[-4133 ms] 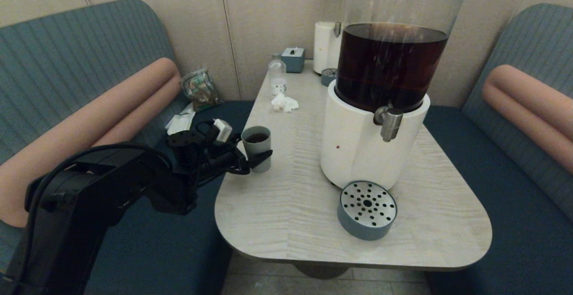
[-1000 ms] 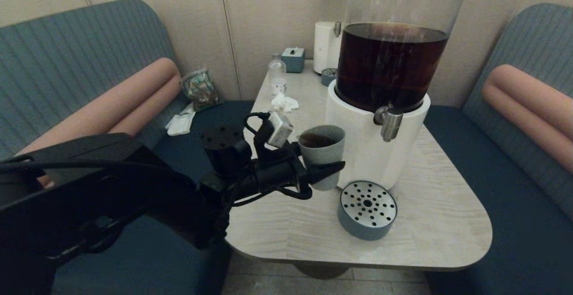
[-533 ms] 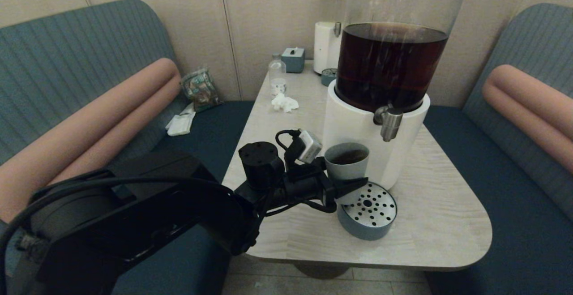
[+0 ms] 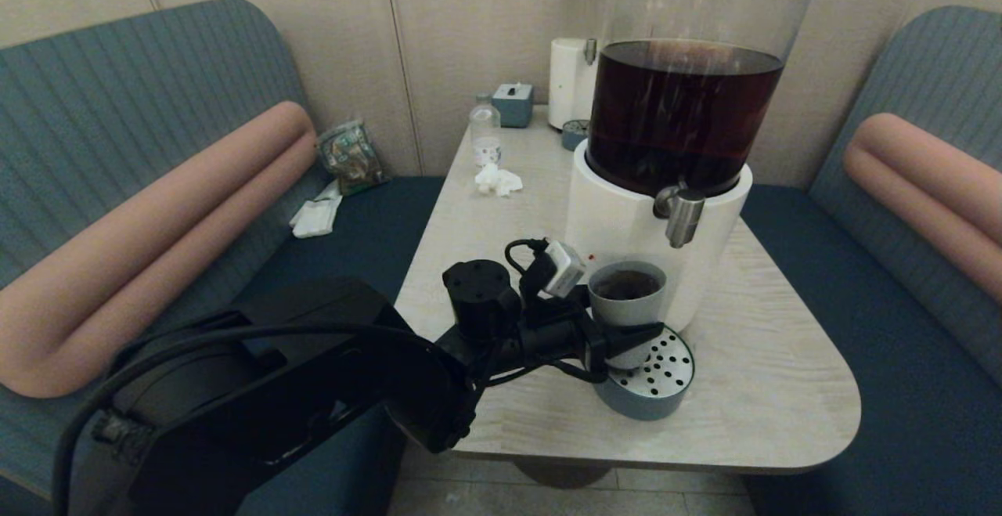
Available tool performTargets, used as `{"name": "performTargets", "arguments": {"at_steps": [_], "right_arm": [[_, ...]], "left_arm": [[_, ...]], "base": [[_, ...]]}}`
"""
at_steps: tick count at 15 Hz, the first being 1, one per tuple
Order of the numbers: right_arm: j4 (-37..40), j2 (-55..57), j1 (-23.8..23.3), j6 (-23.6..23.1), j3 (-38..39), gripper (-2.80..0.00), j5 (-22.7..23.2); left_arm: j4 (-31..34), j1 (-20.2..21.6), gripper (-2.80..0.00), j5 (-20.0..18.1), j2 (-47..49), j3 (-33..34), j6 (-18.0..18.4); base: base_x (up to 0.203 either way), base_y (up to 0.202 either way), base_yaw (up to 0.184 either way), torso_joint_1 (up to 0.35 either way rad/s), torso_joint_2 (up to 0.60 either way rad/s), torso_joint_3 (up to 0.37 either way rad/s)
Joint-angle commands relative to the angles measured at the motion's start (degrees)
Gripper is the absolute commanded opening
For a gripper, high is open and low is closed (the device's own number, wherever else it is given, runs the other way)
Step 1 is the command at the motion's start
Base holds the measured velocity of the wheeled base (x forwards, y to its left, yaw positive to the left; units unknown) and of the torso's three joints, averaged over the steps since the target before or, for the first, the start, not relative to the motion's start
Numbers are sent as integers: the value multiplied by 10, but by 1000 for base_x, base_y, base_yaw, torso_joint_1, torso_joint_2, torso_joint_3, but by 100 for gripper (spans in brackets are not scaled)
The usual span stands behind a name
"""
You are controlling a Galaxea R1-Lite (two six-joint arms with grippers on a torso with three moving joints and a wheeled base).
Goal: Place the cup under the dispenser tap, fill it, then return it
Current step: Place it under the water dispenser
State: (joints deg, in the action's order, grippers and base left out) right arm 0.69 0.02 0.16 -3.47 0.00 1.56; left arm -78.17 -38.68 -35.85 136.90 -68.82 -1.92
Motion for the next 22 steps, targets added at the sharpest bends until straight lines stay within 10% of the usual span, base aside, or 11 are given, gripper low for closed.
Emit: {"name": "performTargets", "arguments": {"at_steps": [1,22], "right_arm": [[0,-1,0,0,0,-280,0],[0,-1,0,0,0,-280,0]], "left_arm": [[-3,-10,-280,8,12,-8,-1],[-5,-17,-280,15,26,-23,-2]], "base": [[0,0,0,0,0,0],[0,0,0,0,0,0]]}}
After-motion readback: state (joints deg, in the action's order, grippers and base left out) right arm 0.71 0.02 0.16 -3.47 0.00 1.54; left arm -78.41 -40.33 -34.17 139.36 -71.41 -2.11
